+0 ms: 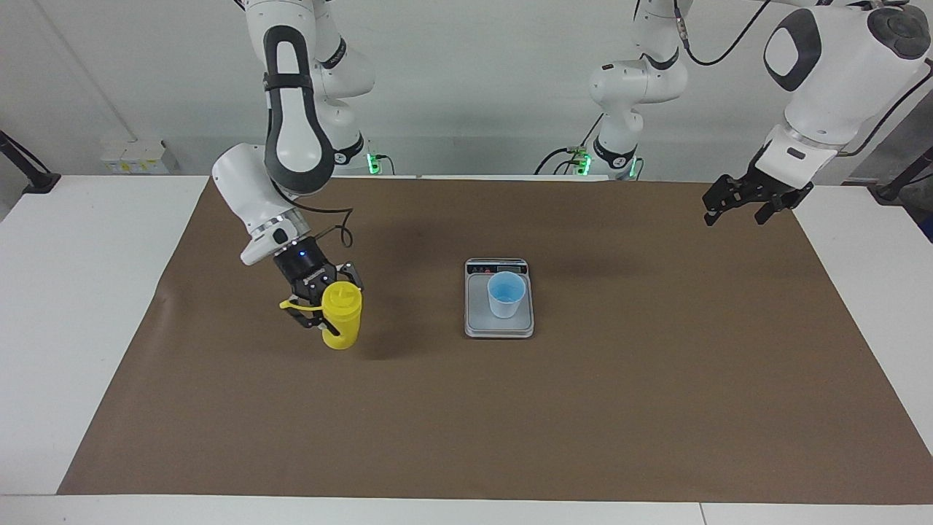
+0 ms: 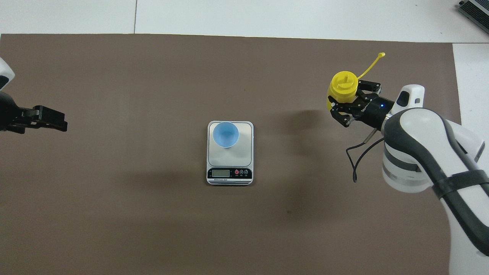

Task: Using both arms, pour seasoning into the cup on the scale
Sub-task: 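Lift the yellow bottle and carry it toward the blue cup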

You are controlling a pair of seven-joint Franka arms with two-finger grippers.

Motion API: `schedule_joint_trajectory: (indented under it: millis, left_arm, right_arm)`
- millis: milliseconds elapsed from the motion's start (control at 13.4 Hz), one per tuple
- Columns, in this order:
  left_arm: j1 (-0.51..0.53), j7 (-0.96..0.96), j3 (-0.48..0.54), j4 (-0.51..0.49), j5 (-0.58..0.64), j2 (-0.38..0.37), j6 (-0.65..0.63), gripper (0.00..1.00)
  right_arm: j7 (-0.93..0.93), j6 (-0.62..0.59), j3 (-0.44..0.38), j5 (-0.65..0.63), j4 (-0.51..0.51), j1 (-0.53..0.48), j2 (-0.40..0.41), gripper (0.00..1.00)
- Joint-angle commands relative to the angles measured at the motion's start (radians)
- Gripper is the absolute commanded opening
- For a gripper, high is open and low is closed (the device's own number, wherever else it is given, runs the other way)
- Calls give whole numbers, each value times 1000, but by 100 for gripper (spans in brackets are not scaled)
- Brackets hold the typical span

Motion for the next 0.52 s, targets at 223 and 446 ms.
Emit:
schedule_joint_trajectory:
  millis: [223, 446]
  left_arm:
    - [11, 8, -4, -32, 13, -30, 13, 100]
    - [11, 8, -4, -32, 13, -30, 11, 100]
  right_arm:
    - [141, 90, -6, -119, -4, 97, -2, 0]
    - [268, 88, -8, -271, -2, 116, -2, 0]
